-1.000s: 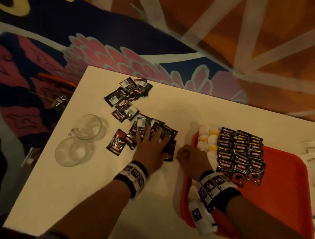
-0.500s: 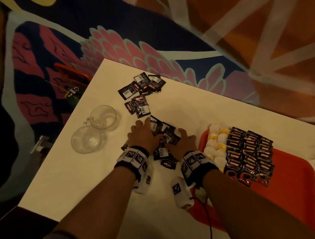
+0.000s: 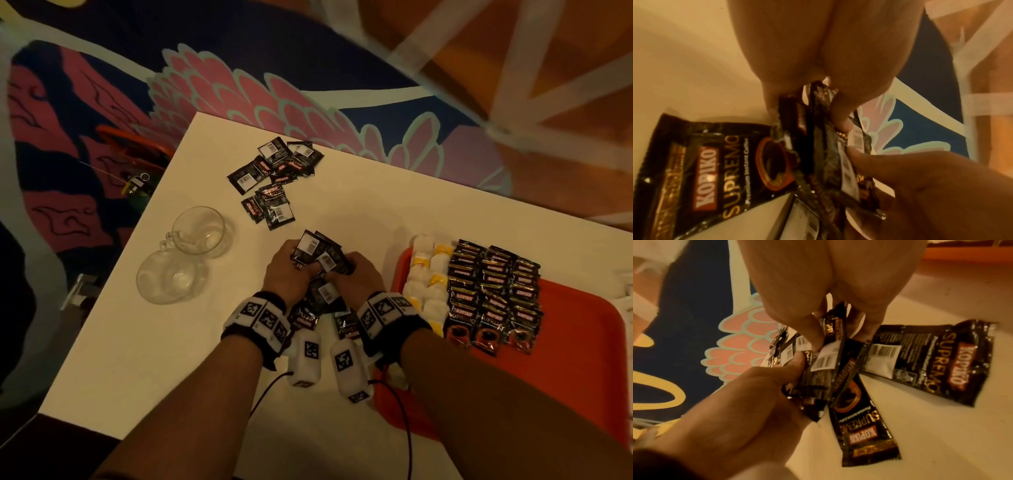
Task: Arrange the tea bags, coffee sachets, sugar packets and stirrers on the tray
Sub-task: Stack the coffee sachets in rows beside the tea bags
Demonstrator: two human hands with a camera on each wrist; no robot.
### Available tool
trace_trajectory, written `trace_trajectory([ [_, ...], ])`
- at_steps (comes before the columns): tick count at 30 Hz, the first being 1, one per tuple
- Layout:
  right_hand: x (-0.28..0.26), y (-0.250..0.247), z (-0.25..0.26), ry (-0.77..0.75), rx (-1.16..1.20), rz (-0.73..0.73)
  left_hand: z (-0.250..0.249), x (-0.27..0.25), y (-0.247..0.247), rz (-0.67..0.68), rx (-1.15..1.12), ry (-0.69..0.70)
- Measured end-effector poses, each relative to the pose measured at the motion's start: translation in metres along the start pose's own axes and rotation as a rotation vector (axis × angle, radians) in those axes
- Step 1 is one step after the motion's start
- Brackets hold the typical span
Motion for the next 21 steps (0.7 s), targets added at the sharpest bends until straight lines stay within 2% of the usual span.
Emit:
trace_trajectory([
  [3, -0.002, 0.001, 0.005, -0.058, 0.120, 0.035, -0.008, -0.008, -0.001, -0.002, -0.085, 0.076],
  [7, -0.007, 0.014, 0.014, -0.127, 0.267, 0.144, -0.025, -0.020, 0.007, 0.080, -0.189, 0.123],
  [12, -0.018, 0.011, 0.035, -0.214, 0.153, 0.154, -0.028, -0.030, 0.011, 0.105, -0.436, 0.049],
  [17, -0.035, -0.005, 0.047, -0.285, 0.086, 0.082, -0.041, -0.042, 0.008, 0.129, -0.516, 0.056],
  [19, -0.043, -0.005, 0.054, -0.310, 0.030, 0.116, -0.039, -0.049, 0.005, 0.140, -0.611, 0.013],
  [21, -0.052, 0.001, 0.060, -0.326, -0.050, 0.217, -0.037, -0.056, 0.013, 0.252, -0.721, -0.033],
])
Point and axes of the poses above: each hand's wrist, its own x-axis towards the middle knuckle, its own y-axis out of the palm, z = x × y, the point moved 9 cm from there along x, towards the middle knuckle, and after that the axes turned 13 degrees about z, right-handed, at the moved point
